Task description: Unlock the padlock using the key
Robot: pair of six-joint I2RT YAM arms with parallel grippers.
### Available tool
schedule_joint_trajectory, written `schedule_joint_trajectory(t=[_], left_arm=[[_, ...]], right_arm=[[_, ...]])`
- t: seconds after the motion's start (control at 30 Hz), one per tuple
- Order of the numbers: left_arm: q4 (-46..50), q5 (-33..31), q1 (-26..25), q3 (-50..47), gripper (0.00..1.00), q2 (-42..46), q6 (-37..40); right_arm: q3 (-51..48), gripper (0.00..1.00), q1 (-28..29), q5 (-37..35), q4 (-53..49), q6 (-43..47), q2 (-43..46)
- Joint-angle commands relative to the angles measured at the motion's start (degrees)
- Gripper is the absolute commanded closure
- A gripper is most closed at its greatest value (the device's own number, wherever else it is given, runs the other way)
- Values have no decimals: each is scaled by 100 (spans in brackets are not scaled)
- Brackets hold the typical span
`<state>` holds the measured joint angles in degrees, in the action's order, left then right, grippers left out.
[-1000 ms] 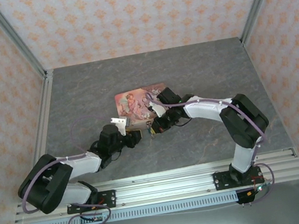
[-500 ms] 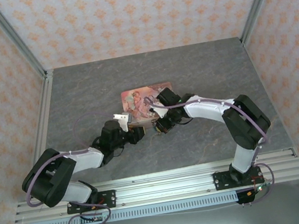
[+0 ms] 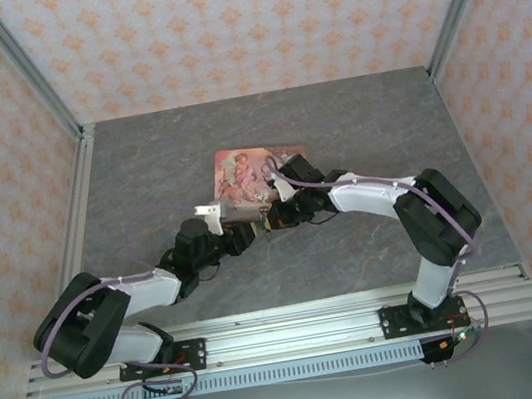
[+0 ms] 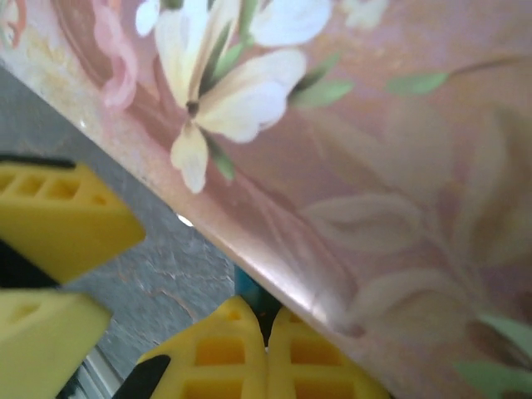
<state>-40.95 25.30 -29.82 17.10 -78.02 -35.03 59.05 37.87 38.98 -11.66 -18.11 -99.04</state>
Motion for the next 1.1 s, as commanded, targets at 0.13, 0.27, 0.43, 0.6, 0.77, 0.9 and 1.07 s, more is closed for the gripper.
schedule_joint_trajectory(t=[0.13, 0.27, 0.43, 0.6, 0.77, 0.9, 1.07], left_arm=[[-676, -186, 98, -482, 60, 431, -1526], [-679, -318, 99, -524, 60, 501, -2191], [-502, -724, 100, -545, 59, 627, -3223], [-417, -1171, 81, -642, 59, 857, -4092], [-204, -1538, -75, -595, 65, 1113, -4527], [-402, -1610, -202, -481, 69, 901, -4848], [-1026, -1521, -266, -456, 70, 91, -5129]], right_arm=[[-291, 100, -3, 21, 1389, -2357, -18], [-402, 100, -7, 2, 1845, -2913, -30], [-429, 100, 8, -135, 1862, -3044, 60], [-472, 100, 79, -163, 2014, -3182, -20], [-499, 100, 189, -251, 2254, -3416, -172], [-565, 100, 282, -453, 2405, -3581, -216], [-716, 100, 335, -714, 2667, -3808, -169]])
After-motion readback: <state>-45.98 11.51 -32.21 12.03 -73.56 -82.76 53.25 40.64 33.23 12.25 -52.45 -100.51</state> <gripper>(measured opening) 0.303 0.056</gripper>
